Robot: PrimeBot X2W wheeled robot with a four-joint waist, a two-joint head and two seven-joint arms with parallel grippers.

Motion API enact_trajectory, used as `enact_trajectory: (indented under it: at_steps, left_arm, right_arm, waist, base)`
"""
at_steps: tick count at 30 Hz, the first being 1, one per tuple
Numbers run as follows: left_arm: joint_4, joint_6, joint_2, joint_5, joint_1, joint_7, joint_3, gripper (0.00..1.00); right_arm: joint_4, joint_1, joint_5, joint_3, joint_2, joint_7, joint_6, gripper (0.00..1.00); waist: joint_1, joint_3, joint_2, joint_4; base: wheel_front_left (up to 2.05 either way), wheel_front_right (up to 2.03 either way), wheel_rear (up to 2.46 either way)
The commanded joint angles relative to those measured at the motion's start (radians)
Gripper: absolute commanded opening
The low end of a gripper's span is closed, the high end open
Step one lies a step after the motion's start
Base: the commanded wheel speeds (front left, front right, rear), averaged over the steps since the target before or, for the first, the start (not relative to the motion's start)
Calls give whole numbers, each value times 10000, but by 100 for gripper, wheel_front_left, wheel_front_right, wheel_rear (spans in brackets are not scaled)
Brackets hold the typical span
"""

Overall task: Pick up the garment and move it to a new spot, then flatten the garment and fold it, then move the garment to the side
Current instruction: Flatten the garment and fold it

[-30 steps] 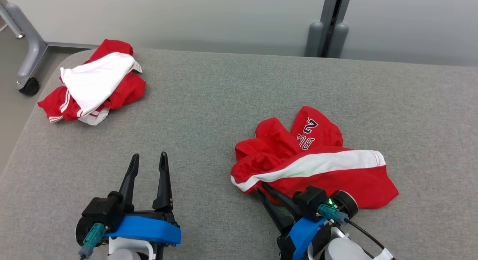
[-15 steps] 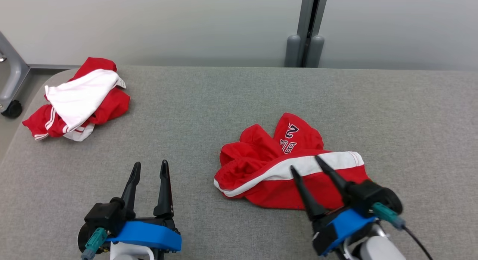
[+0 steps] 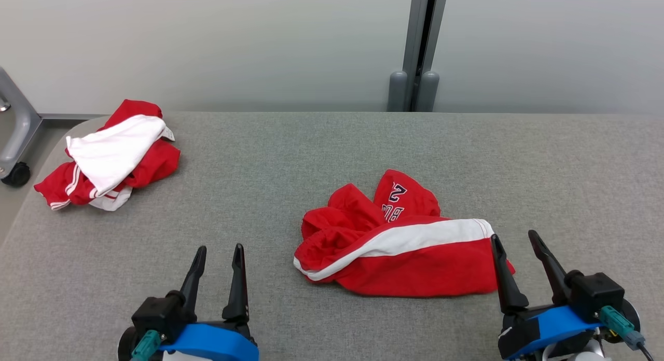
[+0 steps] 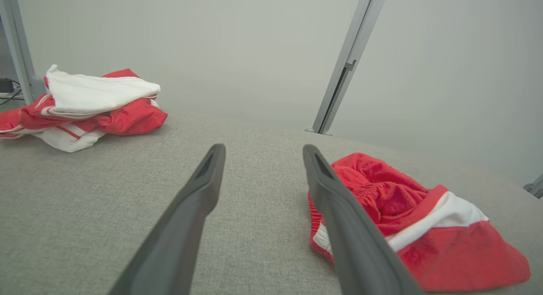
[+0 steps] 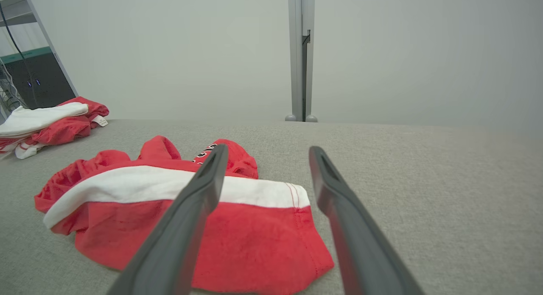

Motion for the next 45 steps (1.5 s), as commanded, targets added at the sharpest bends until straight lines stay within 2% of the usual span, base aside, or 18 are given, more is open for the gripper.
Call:
enact_trajectory:
  at_steps: [1, 11, 23, 26, 29, 35, 45]
  left_arm:
    - [71, -4, 40, 57, 92, -50, -40, 100]
    - [329, 105, 111, 29, 215, 39, -165, 100]
    - [279, 162, 137, -53, 43, 33, -211, 100]
    - [223, 177, 131, -74, -29, 22, -210, 100]
    - [191, 150, 111, -90, -138, 8, -253, 100]
    - [209, 109, 60, -137, -290, -16, -347, 100]
    - [229, 87, 19, -119, -588, -41, -377, 100]
  right_arm:
    - [44, 199, 104, -79, 20, -68, 1, 100]
    - [313, 126, 209, -100, 21, -129, 1, 100]
    - [244, -456, -291, -405, 15, 203, 1, 100]
    - [220, -895, -737, -649, -9, 967, 1, 100]
    - [527, -1485, -918, -642, -539, 2159, 1, 100]
    - [1563, -2451, -203, -32, -1679, 4458, 1, 100]
    - [2839, -3645, 1432, 1315, -2473, 5885, 1, 100]
  waist:
    - [1, -26, 0, -22]
    - [1, -57, 0, -63]
    - [1, 124, 0, 5]
    - [1, 241, 0, 39]
    - [1, 373, 0, 125]
    - [1, 628, 0, 402]
    - [1, 1112, 0, 811]
  base:
    - [0, 0, 0]
    - [0, 0, 0]
    - [0, 0, 0]
    - [0, 0, 0]
    - [0, 0, 0]
    - [0, 0, 0]
    - [0, 0, 0]
